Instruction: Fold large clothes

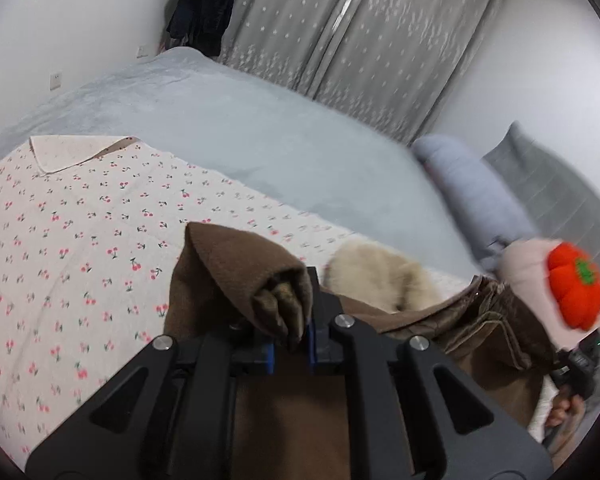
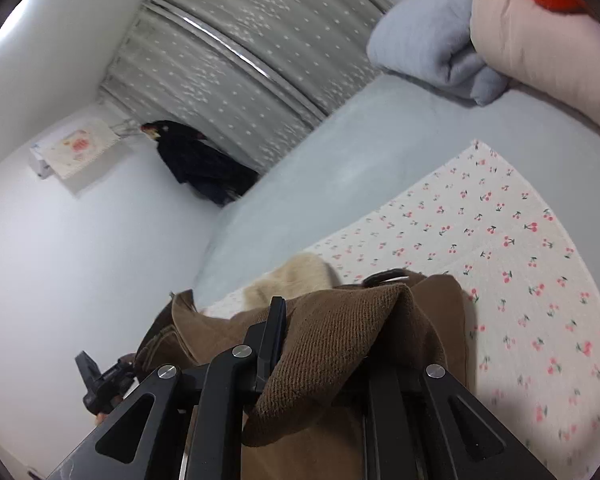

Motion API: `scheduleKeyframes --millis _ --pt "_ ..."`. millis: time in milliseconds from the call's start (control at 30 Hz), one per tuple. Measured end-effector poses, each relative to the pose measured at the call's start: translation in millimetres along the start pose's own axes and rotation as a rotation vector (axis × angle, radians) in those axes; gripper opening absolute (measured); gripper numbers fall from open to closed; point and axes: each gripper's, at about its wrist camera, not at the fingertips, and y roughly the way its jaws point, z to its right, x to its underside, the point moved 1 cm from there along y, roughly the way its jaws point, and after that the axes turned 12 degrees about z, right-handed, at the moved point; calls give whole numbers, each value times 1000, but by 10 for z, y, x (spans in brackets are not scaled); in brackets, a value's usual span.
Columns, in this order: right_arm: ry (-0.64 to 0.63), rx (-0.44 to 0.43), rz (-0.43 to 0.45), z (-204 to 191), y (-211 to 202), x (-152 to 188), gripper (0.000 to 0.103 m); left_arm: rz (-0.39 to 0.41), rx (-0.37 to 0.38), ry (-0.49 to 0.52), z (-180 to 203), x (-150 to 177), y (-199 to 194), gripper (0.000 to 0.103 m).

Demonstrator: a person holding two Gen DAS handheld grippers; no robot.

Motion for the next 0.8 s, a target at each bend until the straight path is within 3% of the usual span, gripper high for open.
scheduleKeyframes --millis 133,200,333,567,700,767,800 --pt "-17 120 -52 355 630 139 17 -37 -111 53 -47 285 675 14" --pt "-13 143 -58 573 838 188 17 -36 -119 32 -157 400 875 15" --pt "60 94 -56 933 1011 289 17 -32 -91 -12 -354 627 1123 16" --pt "118 25 -60 1074 1089 253 17 -51 -46 -75 -393 549 1165 17" --pt "220 -76 -80 1078 950 140 28 -54 38 -126 -410 385 968 33" --pt "243 -116 -67 1036 829 74 34 -36 58 -168 -424 270 825 50" --pt "222 -117 -48 975 753 38 43 -1 38 -170 -416 219 744 71"
